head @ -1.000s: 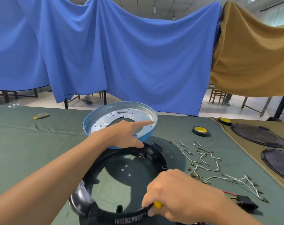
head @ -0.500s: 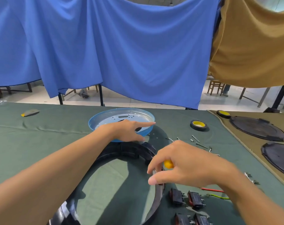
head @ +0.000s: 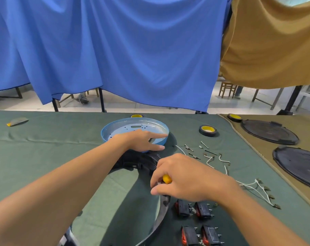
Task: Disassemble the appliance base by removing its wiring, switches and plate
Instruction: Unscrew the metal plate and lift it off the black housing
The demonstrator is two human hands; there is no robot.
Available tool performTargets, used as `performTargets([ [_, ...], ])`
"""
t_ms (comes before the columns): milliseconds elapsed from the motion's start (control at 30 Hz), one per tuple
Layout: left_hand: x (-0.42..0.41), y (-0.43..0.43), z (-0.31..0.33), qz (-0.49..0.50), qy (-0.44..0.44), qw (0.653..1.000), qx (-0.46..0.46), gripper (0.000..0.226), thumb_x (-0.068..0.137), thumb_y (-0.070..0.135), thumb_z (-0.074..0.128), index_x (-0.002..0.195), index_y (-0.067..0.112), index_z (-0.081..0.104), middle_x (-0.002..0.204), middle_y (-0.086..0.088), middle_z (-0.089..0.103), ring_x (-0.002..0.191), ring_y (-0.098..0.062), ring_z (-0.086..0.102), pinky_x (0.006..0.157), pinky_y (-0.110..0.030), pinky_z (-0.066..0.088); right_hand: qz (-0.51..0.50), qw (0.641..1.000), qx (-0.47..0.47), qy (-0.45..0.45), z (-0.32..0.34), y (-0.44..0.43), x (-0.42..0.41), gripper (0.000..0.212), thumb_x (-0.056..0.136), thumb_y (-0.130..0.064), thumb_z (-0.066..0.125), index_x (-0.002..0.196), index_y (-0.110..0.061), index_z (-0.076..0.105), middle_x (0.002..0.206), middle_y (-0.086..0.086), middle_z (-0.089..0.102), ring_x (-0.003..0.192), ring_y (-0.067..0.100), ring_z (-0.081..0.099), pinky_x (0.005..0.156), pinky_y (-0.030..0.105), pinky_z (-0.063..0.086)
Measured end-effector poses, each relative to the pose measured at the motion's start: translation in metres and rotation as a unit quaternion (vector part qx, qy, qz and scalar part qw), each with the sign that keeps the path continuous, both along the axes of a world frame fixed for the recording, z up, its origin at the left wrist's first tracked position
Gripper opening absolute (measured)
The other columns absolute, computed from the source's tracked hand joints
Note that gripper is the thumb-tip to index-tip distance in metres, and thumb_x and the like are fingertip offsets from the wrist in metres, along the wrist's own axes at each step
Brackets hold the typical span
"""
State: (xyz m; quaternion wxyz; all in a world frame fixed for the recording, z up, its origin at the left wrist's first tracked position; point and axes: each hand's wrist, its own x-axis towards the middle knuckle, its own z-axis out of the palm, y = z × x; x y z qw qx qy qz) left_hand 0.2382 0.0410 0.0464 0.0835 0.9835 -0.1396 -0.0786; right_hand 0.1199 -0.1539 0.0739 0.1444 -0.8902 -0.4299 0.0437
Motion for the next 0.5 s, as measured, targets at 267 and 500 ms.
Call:
performTargets([
  [267, -0.053, 0.002, 0.013, 0.039, -0.165, 0.985, 0.001, 0.043, 0.093, 0.056, 0.047, 0.126, 0.029, 0.058, 0.130, -0.004, 0.058, 0.117, -0.024, 0.051, 0.090, -0.037, 0.043, -0.071, 0.996, 0.056, -0.005, 0.008, -0.012, 0.014, 0.017, 0.088, -0.043, 0.062, 0.093, -0.031, 0.073, 0.090, -0.016, 0.067, 0.088, 0.005, 0.057, 0.083, 0.031, 0.049],
  [500, -0.143, -0.038, 0.017, 0.115, -0.112, 0.987, -0.017, 0.078, 0.071, 0.088, 0.033, 0.053, 0.014, 0.048, 0.051, 0.008, 0.052, 0.053, -0.014, 0.054, 0.050, -0.027, 0.034, -0.178, 0.976, 0.117, -0.044, 0.011, -0.028, 0.029, 0.014, 0.090, -0.034, 0.063, 0.090, -0.025, 0.074, 0.091, -0.007, 0.069, 0.090, 0.014, 0.059, 0.079, 0.035, 0.049],
])
